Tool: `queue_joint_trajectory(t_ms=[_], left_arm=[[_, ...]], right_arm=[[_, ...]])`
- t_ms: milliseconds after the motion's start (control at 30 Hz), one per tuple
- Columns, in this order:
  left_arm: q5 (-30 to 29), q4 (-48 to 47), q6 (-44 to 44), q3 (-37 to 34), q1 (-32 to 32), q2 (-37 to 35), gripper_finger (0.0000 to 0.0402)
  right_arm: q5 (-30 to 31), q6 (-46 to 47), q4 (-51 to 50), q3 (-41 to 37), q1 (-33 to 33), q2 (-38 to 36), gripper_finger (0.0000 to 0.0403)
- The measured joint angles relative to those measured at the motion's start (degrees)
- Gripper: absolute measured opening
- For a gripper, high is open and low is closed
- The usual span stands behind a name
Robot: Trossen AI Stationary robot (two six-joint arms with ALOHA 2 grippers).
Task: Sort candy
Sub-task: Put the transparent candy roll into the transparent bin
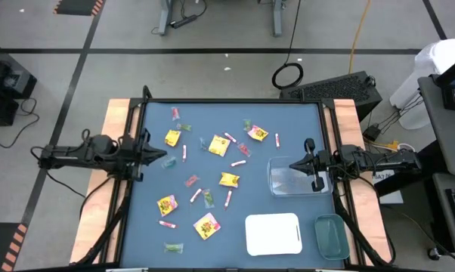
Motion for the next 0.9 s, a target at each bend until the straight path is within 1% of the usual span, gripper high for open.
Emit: queue_joint_trajectory(t_ms=[367, 500, 600, 733, 833, 900], left_arm=[[0.01, -9.65, 4.91, 17.53, 0.00, 10.59, 0.0002], [-0.08, -12.17, 5.98, 22.75, 0.00, 14.08, 0.0002], [-1.20, -13.20, 6.20, 26.11, 0.00, 16.50, 0.0002], [-4.34, -12.91, 10.26, 29.99, -0.02, 19.95, 0.0002], [-6.71, -12.89, 12.72, 31.50, 0.00, 22.74, 0.0002], [-6.97, -13.27, 13.05, 31.50, 0.00, 24.29, 0.0002]], right_arm=[[0.00, 0.00, -0.01, 0.00, 0.00, -0.01, 0.0000], [0.02, 0.00, -0.02, 0.00, 0.00, 0.00, 0.0000], [0.86, -1.43, -0.15, 0.00, 0.00, -0.02, 0.0000], [5.66, -2.84, 0.39, 0.02, 0.00, -0.02, 0.0000], [7.47, -2.61, 0.51, 0.17, -0.02, -0.02, 0.0000], [7.60, -0.98, 0.29, 0.67, -0.02, 0.02, 0.0000]])
